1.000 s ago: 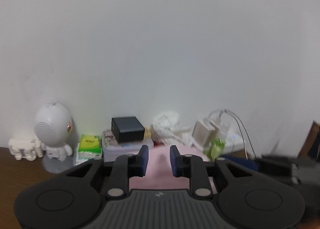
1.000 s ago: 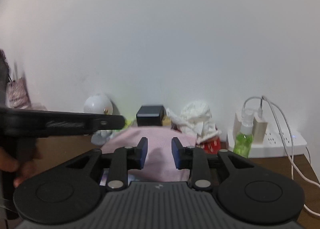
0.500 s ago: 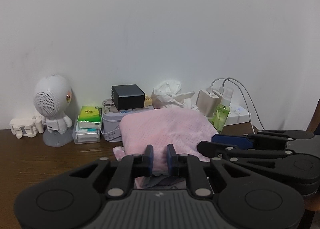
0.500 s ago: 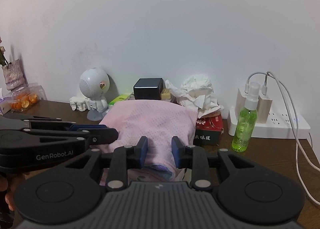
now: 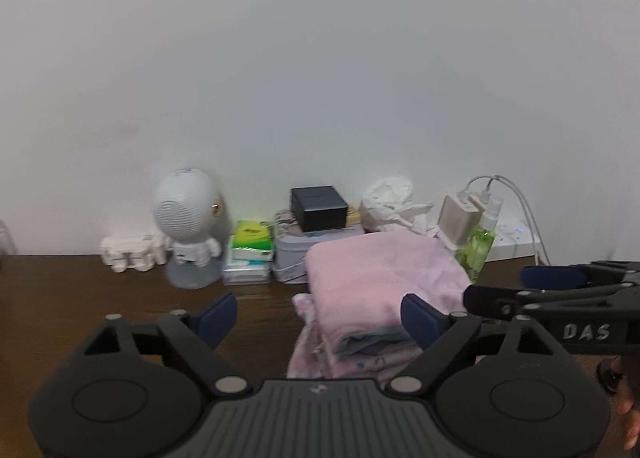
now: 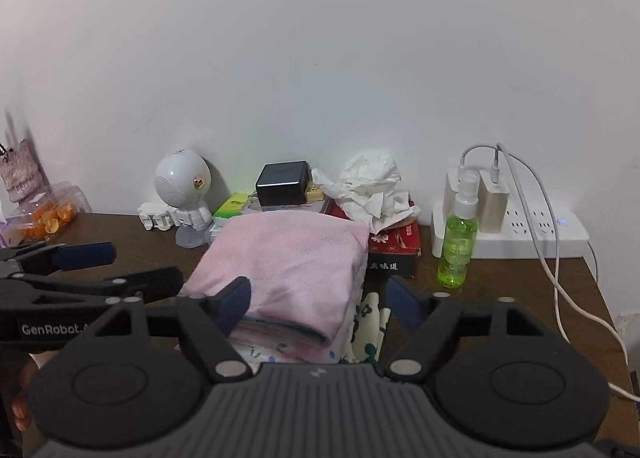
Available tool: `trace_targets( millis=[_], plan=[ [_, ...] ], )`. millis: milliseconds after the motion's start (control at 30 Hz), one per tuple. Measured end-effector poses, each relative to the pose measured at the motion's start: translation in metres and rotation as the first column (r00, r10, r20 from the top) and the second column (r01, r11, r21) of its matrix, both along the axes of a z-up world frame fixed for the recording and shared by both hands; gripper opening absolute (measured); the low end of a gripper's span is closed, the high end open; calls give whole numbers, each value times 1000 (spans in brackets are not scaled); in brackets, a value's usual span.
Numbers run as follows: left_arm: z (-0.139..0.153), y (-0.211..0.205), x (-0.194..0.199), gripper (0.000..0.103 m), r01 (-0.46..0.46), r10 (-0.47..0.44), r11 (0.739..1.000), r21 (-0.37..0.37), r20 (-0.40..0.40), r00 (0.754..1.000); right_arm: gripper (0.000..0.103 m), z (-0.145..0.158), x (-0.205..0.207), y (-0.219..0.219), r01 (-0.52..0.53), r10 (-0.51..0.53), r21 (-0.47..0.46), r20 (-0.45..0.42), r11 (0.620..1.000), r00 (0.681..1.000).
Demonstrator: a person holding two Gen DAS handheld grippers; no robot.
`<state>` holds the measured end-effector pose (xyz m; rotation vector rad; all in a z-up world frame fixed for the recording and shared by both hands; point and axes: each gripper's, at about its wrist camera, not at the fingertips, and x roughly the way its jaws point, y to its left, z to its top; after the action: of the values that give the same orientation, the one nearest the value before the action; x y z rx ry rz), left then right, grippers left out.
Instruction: Fold clothes
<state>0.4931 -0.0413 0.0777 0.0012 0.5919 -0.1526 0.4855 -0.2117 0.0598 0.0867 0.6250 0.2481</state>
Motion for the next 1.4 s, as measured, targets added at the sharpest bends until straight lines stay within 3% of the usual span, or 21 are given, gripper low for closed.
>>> trace_targets(
  millis=[67,200,300,567,900,1400],
  plan=[
    [1,2,-5,94,-18,18,1000,-1,-18,1000,83,1,-3,-2,8,-8,7,-20,1000,1000],
    [0,3,-13,100,-38,39,999,25,-51,998,102,2,-10,-5,19,-18,23,-57,1000,998],
    [-5,0,-19,101,-55,58,997,50,-73,996,103,-3,-17,-5,25,-23,28,-83,999,996],
    [-18,-1,-42,103,-93,96,995,25,-118,988,103,-8,-42,-2,41,-38,25,-110,999,993],
    [-25,1,-72,103,-98,101,995,31,-148,984,103,-9,-76,6,38,-39,-14,-97,999,995],
    [-26,12,-133,103,-90,96,994,62,-108,990,103,-8,-132,19,23,-25,-32,-66,999,998]
  ],
)
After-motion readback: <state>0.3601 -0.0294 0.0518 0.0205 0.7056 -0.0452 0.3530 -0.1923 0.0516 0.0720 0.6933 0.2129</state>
